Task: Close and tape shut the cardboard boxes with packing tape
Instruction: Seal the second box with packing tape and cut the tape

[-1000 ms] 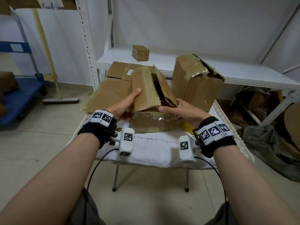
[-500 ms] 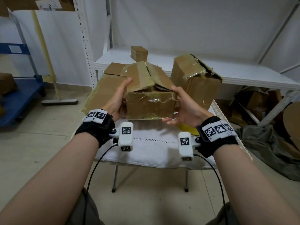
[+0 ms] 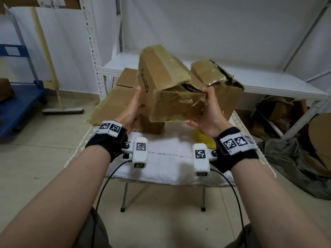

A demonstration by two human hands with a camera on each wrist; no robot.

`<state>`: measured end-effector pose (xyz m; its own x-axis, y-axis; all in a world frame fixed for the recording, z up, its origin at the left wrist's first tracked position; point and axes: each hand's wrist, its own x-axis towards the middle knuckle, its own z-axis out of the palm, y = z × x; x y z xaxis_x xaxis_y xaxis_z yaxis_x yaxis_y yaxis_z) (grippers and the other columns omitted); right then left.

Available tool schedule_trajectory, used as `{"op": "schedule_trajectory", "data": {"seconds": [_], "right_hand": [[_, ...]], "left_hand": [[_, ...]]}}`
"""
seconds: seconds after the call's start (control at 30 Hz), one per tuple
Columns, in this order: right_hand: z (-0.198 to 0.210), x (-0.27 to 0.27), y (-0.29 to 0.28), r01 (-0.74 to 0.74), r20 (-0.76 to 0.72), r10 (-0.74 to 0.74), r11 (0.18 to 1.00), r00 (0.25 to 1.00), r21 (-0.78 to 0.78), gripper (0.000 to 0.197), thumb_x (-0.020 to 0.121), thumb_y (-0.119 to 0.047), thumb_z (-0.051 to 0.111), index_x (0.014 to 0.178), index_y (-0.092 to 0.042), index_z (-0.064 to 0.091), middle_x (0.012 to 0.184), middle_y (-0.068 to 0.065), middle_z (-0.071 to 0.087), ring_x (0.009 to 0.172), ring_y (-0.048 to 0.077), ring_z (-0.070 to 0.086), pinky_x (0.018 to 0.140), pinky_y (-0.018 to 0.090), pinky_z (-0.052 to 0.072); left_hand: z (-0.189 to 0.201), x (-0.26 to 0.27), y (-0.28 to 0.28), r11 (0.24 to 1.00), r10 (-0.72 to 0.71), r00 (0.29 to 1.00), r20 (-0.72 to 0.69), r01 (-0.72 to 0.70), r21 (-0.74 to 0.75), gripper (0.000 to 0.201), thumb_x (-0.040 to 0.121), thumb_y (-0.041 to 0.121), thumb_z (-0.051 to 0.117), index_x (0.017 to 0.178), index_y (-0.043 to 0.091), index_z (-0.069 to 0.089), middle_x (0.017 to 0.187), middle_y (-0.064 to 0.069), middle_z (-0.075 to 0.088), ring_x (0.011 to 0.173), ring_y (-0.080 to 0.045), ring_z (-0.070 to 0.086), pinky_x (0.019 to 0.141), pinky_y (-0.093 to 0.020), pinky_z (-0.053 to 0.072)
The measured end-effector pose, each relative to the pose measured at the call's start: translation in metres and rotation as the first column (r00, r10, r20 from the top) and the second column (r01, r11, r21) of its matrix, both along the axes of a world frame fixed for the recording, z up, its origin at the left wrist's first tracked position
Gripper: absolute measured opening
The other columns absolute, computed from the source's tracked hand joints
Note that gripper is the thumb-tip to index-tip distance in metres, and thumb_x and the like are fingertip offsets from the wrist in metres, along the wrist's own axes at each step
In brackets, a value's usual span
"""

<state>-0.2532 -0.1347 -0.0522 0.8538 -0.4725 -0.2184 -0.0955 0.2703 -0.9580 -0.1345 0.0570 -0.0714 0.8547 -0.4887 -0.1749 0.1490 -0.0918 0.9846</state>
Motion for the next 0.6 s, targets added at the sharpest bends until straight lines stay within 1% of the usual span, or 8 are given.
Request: {"op": "schedule_trajectory", "data": {"seconds": [0.1, 0.17, 0.2, 0.3, 0.37, 0.43, 0.53, 0.6], "right_hand": [[-0.008, 0.005, 0.005, 0.030, -0.019, -0.029, 0.999, 0.999, 0.034, 0.050, 0.091, -0.064, 0.049, 0.108, -0.020, 0.064, 0.111, 0.010, 0.069, 0.099, 0.026, 0.068, 0.076, 0.037, 0.057], [-0.010, 0.009, 0.002, 0.058, -0.036, -0.056, 0.996, 0.998, 0.065, 0.051, 0.090, -0.064, 0.054, 0.107, -0.018, 0.064, 0.110, 0.010, 0.069, 0.096, 0.025, 0.070, 0.094, 0.044, 0.056], [-0.011, 0.010, 0.000, 0.072, -0.044, -0.069, 0.995, 0.997, 0.069, 0.050, 0.090, -0.064, 0.055, 0.108, -0.018, 0.063, 0.110, 0.010, 0.069, 0.096, 0.025, 0.070, 0.099, 0.046, 0.053], [-0.011, 0.013, -0.004, 0.102, -0.048, -0.099, 0.993, 0.994, 0.065, 0.051, 0.091, -0.065, 0.057, 0.113, -0.019, 0.061, 0.112, 0.011, 0.067, 0.096, 0.025, 0.069, 0.097, 0.046, 0.056], [-0.011, 0.012, -0.004, 0.099, -0.038, -0.098, 0.995, 0.994, 0.023, 0.048, 0.093, -0.064, 0.056, 0.109, -0.019, 0.063, 0.108, 0.009, 0.067, 0.095, 0.022, 0.069, 0.096, 0.046, 0.057], [-0.011, 0.012, -0.005, 0.077, -0.034, -0.078, 0.996, 0.996, -0.034, 0.047, 0.094, -0.064, 0.054, 0.110, -0.021, 0.064, 0.113, 0.006, 0.066, 0.101, 0.020, 0.067, 0.092, 0.045, 0.059], [-0.011, 0.011, -0.016, 0.035, -0.108, -0.051, 0.989, 0.993, -0.145, 0.060, 0.092, -0.064, 0.058, 0.127, -0.015, 0.062, 0.130, 0.009, 0.062, 0.120, 0.025, 0.060, 0.088, 0.044, 0.061], [-0.008, 0.007, -0.024, 0.033, -0.175, -0.072, 0.975, 0.982, -0.219, 0.059, 0.091, -0.056, 0.065, 0.125, -0.008, 0.062, 0.125, 0.009, 0.066, 0.112, 0.024, 0.064, 0.085, 0.040, 0.062]], "left_hand": [[0.004, -0.007, -0.003, 1.000, -0.009, 0.999, 0.047, 0.008, 0.030, 0.090, 0.087, 0.082, 0.026, 0.153, 0.022, 0.034, 0.148, -0.015, 0.046, 0.135, -0.029, 0.043, 0.116, -0.051, 0.027], [0.003, -0.010, -0.007, 0.998, -0.032, 0.997, 0.075, 0.028, 0.055, 0.103, 0.069, 0.096, 0.035, 0.152, 0.035, 0.032, 0.149, -0.011, 0.046, 0.131, -0.029, 0.049, 0.113, -0.057, 0.030], [0.002, -0.008, -0.009, 0.997, -0.045, 0.996, 0.078, 0.040, 0.067, 0.106, 0.065, 0.098, 0.037, 0.151, 0.037, 0.032, 0.149, -0.010, 0.046, 0.128, -0.027, 0.050, 0.110, -0.055, 0.033], [0.009, -0.014, -0.017, 0.993, -0.090, 0.990, 0.112, 0.081, 0.082, 0.085, 0.085, 0.082, 0.031, 0.153, 0.031, 0.029, 0.149, -0.004, 0.047, 0.128, -0.024, 0.049, 0.108, -0.047, 0.031], [0.010, -0.017, -0.024, 0.990, -0.122, 0.987, 0.107, 0.114, 0.080, 0.085, 0.084, 0.081, 0.032, 0.151, 0.028, 0.034, 0.123, 0.006, 0.061, 0.117, -0.017, 0.055, 0.110, -0.042, 0.028], [0.010, -0.020, -0.030, 0.994, -0.090, 0.995, 0.046, 0.087, 0.070, 0.090, 0.078, 0.085, 0.040, 0.147, 0.028, 0.038, 0.105, 0.010, 0.060, 0.112, -0.018, 0.053, 0.112, -0.047, 0.032], [0.003, -0.015, -0.035, 0.997, -0.021, 0.994, -0.108, 0.028, 0.066, 0.089, 0.067, 0.091, 0.051, 0.137, 0.035, 0.045, 0.121, 0.004, 0.064, 0.115, -0.021, 0.057, 0.104, -0.050, 0.042], [0.000, -0.011, -0.038, 0.999, -0.007, 0.986, -0.167, 0.014, 0.041, 0.078, 0.069, 0.086, 0.056, 0.128, 0.035, 0.053, 0.120, 0.003, 0.067, 0.111, -0.020, 0.062, 0.099, -0.047, 0.049]]}}
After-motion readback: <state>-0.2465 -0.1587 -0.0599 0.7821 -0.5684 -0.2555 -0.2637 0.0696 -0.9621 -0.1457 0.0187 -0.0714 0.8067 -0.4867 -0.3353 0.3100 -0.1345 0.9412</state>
